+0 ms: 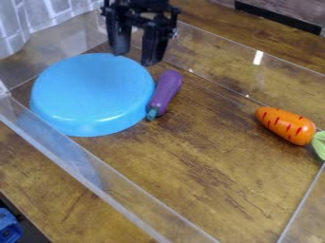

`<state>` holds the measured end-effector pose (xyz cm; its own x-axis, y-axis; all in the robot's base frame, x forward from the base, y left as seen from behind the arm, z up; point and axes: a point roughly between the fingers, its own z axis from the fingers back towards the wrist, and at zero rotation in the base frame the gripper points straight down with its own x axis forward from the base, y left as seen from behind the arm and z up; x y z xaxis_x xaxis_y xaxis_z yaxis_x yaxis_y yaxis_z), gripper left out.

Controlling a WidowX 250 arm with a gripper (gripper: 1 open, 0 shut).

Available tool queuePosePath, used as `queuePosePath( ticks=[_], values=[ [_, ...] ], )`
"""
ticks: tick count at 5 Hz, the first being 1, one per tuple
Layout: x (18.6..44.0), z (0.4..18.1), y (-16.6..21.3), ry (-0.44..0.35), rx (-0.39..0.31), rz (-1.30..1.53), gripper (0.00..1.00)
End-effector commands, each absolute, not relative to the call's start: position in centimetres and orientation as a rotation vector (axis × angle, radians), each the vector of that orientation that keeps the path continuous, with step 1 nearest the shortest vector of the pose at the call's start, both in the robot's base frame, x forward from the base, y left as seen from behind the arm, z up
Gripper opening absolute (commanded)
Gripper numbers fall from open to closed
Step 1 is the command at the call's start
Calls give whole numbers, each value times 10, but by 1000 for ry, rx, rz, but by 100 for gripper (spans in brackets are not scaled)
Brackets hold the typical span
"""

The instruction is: Remove the purple eggplant from the blue tray and put it on the table

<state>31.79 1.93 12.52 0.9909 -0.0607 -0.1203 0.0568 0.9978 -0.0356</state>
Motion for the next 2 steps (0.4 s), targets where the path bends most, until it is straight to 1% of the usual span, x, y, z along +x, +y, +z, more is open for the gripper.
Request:
queuePosePath(
  ticks=[1,2],
  values=[
    [321,144,21,57,-36,-62,100],
    [321,139,18,75,-40,-71,100]
  ],
)
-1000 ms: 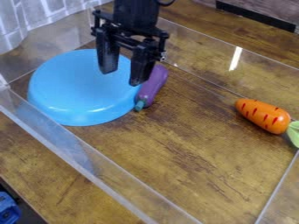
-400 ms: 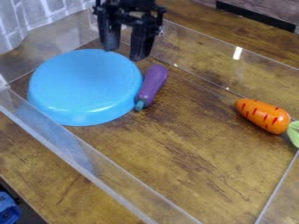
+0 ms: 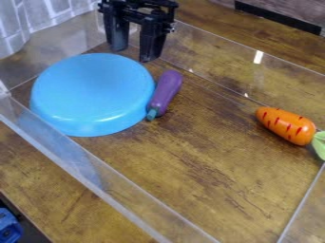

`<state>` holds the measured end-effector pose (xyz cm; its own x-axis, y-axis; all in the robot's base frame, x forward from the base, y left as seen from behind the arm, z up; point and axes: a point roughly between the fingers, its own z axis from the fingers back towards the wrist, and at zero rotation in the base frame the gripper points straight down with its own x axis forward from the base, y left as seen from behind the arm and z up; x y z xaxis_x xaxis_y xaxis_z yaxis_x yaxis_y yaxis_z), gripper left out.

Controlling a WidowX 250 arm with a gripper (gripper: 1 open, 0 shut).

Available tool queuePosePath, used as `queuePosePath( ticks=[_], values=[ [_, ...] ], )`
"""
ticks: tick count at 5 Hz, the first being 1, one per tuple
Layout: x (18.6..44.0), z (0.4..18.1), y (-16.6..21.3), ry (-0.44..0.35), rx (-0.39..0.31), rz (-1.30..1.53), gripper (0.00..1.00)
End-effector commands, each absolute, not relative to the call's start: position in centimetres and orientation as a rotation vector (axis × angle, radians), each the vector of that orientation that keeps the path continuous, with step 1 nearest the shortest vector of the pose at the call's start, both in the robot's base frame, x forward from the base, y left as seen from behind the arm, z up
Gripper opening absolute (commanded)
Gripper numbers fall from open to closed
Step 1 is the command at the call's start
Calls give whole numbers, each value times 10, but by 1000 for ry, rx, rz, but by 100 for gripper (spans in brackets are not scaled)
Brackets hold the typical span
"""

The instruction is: Remove the purple eggplant from the blue tray and put it on the table

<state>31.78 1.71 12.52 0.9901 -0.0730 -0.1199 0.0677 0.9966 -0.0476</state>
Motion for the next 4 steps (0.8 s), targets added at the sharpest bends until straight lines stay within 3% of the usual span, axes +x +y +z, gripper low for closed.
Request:
queuePosePath(
  ticks=[1,4],
  values=[
    [321,134,16,91,-44,-81,100],
    [318,120,10,134,-53,-115,100]
  ],
)
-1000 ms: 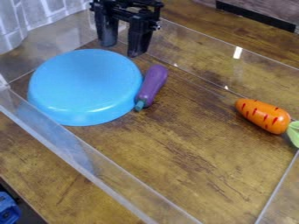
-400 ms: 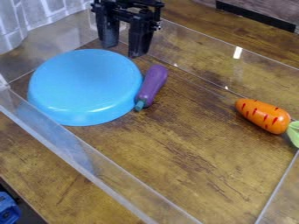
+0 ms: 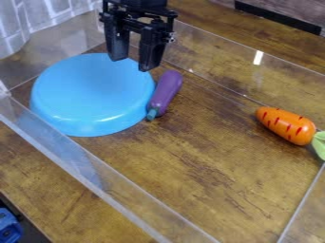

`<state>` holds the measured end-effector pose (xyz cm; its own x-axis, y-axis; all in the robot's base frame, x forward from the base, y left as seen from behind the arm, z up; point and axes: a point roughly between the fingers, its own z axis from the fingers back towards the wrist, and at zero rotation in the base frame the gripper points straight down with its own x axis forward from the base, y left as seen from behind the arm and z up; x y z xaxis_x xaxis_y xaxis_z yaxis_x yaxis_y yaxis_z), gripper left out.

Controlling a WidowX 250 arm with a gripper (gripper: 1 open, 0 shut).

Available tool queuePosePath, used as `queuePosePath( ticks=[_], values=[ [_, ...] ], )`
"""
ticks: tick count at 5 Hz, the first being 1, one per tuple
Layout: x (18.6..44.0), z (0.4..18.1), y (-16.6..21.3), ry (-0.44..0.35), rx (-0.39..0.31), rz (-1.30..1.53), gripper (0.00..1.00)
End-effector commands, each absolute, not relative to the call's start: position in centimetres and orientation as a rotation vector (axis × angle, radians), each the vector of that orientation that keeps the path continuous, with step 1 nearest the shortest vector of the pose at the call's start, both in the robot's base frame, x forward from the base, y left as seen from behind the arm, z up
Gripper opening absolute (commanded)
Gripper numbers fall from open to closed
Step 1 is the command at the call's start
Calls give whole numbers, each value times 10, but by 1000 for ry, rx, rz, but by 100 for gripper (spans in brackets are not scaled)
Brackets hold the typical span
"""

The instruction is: Remove the purple eggplant from the blue tray and put it on the table

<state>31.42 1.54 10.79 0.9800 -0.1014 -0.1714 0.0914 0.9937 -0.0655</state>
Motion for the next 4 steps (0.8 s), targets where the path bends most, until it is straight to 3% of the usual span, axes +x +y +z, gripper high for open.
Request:
queuePosePath(
  ticks=[1,4],
  values=[
    [317,119,9,140,-60,-127,100],
    [318,124,4,126,-82,-146,100]
  ],
)
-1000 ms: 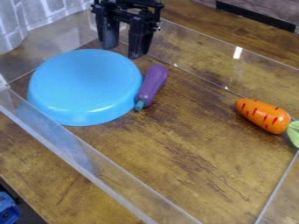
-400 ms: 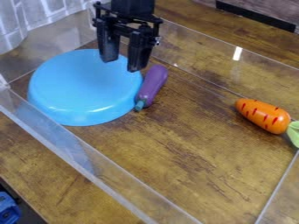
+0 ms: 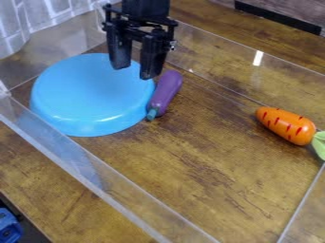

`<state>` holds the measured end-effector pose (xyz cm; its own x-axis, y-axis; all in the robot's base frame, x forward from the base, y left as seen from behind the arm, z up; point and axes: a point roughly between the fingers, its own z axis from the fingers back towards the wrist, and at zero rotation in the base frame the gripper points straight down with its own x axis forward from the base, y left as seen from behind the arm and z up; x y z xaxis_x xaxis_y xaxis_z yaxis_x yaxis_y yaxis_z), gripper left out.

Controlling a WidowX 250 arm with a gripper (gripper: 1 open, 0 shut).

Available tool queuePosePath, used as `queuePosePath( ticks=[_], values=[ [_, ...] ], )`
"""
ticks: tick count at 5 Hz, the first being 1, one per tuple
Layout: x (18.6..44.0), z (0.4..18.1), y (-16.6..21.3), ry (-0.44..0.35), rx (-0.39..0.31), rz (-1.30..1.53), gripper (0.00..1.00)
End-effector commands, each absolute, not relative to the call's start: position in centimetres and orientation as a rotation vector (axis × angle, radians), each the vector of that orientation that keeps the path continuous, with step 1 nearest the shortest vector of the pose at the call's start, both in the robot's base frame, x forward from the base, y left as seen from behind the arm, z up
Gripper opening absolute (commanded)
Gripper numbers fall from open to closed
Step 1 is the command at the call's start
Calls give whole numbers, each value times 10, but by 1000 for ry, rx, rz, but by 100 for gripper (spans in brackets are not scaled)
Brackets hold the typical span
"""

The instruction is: Remove the purple eggplant from the blue tray and put it on the table

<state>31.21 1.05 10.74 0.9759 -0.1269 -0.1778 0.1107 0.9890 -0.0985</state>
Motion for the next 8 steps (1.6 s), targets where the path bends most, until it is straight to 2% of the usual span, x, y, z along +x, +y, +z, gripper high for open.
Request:
queuePosePath(
  ticks=[1,4,8],
  values=[
    [319,127,3,121,-90,-151,100],
    [321,136,3,107,-100,-165,100],
    [331,112,2,143,-87,-193,100]
  ],
)
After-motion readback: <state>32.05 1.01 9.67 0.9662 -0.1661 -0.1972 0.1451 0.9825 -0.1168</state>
